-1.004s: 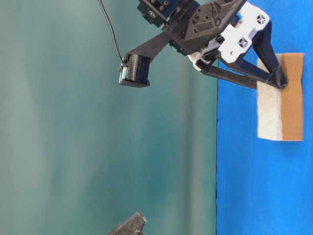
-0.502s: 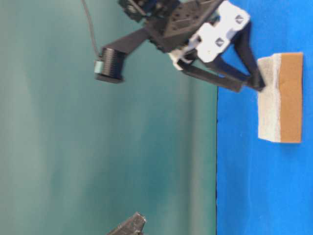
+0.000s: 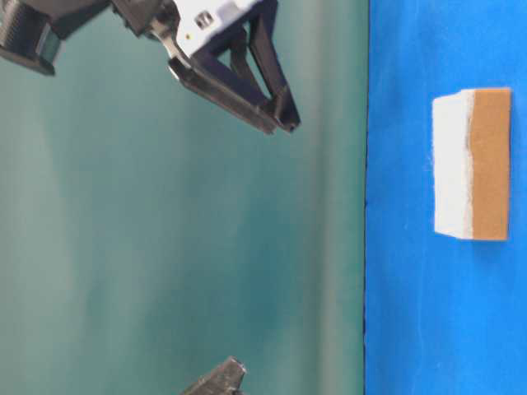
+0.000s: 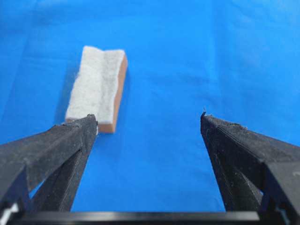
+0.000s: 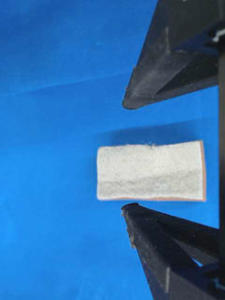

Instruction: Hand over the sponge with the left arm and wipe it with the right arm.

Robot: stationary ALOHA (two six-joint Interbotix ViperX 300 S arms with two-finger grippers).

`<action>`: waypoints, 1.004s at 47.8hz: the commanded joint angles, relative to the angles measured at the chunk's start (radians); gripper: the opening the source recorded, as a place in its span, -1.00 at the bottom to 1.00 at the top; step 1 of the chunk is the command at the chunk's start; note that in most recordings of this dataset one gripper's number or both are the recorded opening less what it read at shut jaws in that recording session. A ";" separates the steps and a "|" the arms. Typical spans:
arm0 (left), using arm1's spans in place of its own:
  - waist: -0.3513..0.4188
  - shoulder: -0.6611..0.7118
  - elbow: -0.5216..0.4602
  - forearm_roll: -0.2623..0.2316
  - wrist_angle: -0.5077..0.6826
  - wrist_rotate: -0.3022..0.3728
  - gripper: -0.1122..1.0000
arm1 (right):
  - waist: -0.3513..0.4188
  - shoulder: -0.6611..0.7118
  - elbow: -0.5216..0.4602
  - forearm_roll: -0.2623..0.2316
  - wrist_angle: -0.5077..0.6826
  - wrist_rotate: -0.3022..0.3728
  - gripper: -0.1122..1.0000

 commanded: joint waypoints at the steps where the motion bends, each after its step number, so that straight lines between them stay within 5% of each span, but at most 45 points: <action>1: -0.002 -0.003 -0.011 0.000 -0.006 0.000 0.80 | 0.003 -0.028 -0.003 0.009 -0.011 0.008 0.54; 25: -0.002 -0.044 -0.002 0.000 0.005 0.002 0.79 | 0.009 -0.069 0.021 0.012 -0.043 0.017 0.54; 48: -0.002 -0.319 0.092 0.000 0.089 0.006 0.78 | 0.037 -0.485 0.215 0.014 0.017 0.044 0.54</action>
